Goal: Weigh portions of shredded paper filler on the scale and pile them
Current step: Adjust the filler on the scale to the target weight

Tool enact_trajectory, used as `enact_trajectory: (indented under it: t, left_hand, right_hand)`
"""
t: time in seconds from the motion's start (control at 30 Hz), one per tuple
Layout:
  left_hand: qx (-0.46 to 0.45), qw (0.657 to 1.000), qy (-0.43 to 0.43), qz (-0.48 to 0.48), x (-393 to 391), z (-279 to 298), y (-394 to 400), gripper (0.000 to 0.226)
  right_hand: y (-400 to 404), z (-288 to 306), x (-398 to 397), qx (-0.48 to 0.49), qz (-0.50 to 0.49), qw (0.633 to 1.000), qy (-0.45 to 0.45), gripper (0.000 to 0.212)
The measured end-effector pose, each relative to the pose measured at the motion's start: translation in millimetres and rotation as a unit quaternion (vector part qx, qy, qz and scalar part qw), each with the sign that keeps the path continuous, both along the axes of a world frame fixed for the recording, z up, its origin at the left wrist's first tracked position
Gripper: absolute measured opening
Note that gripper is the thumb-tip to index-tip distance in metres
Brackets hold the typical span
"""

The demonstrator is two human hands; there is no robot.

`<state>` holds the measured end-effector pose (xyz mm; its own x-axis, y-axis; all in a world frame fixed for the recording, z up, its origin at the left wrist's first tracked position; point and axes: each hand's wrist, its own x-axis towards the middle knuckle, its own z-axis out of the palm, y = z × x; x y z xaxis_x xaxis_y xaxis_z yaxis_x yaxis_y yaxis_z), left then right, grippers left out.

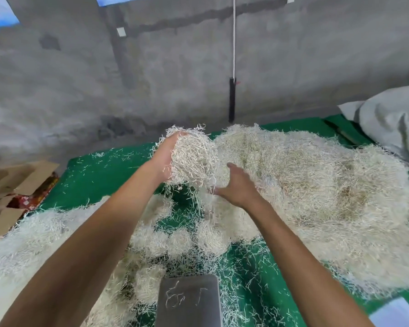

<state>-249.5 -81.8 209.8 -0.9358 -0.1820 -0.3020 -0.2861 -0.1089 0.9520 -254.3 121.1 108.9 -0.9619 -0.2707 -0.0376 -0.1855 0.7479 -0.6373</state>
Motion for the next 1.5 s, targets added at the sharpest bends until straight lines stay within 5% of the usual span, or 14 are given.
enact_trajectory:
  t: [0.13,0.2,0.3,0.47,0.6,0.7,0.8,0.9,0.97,1.03,1.2,1.5]
  left_hand:
    - [0.054,0.995,0.062,-0.053,-7,12,26,0.026]
    - [0.035,0.997,0.059,-0.03,-7,27,30,0.053]
    - [-0.11,0.992,0.017,0.058,-7,37,26,0.105]
    - [-0.066,0.996,0.03,0.053,1,43,11,0.102]
    - [-0.014,0.996,0.084,0.03,5,52,-2,0.061]
    - [-0.035,0.995,0.076,0.058,5,57,-4,0.085]
    - [-0.064,0.994,0.044,0.079,2,50,1,0.098]
    - [-0.055,0.995,0.029,0.072,3,43,14,0.102]
    - [-0.065,0.995,0.026,0.071,5,38,24,0.103]
    - [-0.058,0.996,0.032,0.059,6,32,29,0.099]
    - [-0.132,0.987,0.014,0.095,11,41,22,0.117]
    - [-0.28,0.95,0.075,0.112,11,26,20,0.106]
  right_hand:
    - [-32,8,12,-0.208,0.045,0.977,-0.009,0.05]
    - [-32,-11,14,-0.178,0.009,0.983,0.049,0.04]
    - [-15,-53,13,-0.027,-0.037,0.994,0.103,0.049]
    - [24,-124,17,0.137,-0.062,0.989,0.001,0.046]
    - [51,-153,26,0.133,-0.06,0.982,-0.117,0.044]
    - [53,-141,29,0.161,-0.028,0.974,-0.159,0.041]
    - [30,-88,23,0.18,0.007,0.981,-0.076,0.049]
    - [-1,-23,15,0.006,0.087,0.996,-0.009,0.066]
    - [-20,11,18,-0.152,0.105,0.983,-0.023,0.044]
    - [-33,27,16,-0.192,0.1,0.976,0.025,0.044]
    - [-33,-9,19,0.047,0.118,0.974,0.186,0.036]
    - [7,-106,34,0.181,0.081,0.977,0.074,0.04]
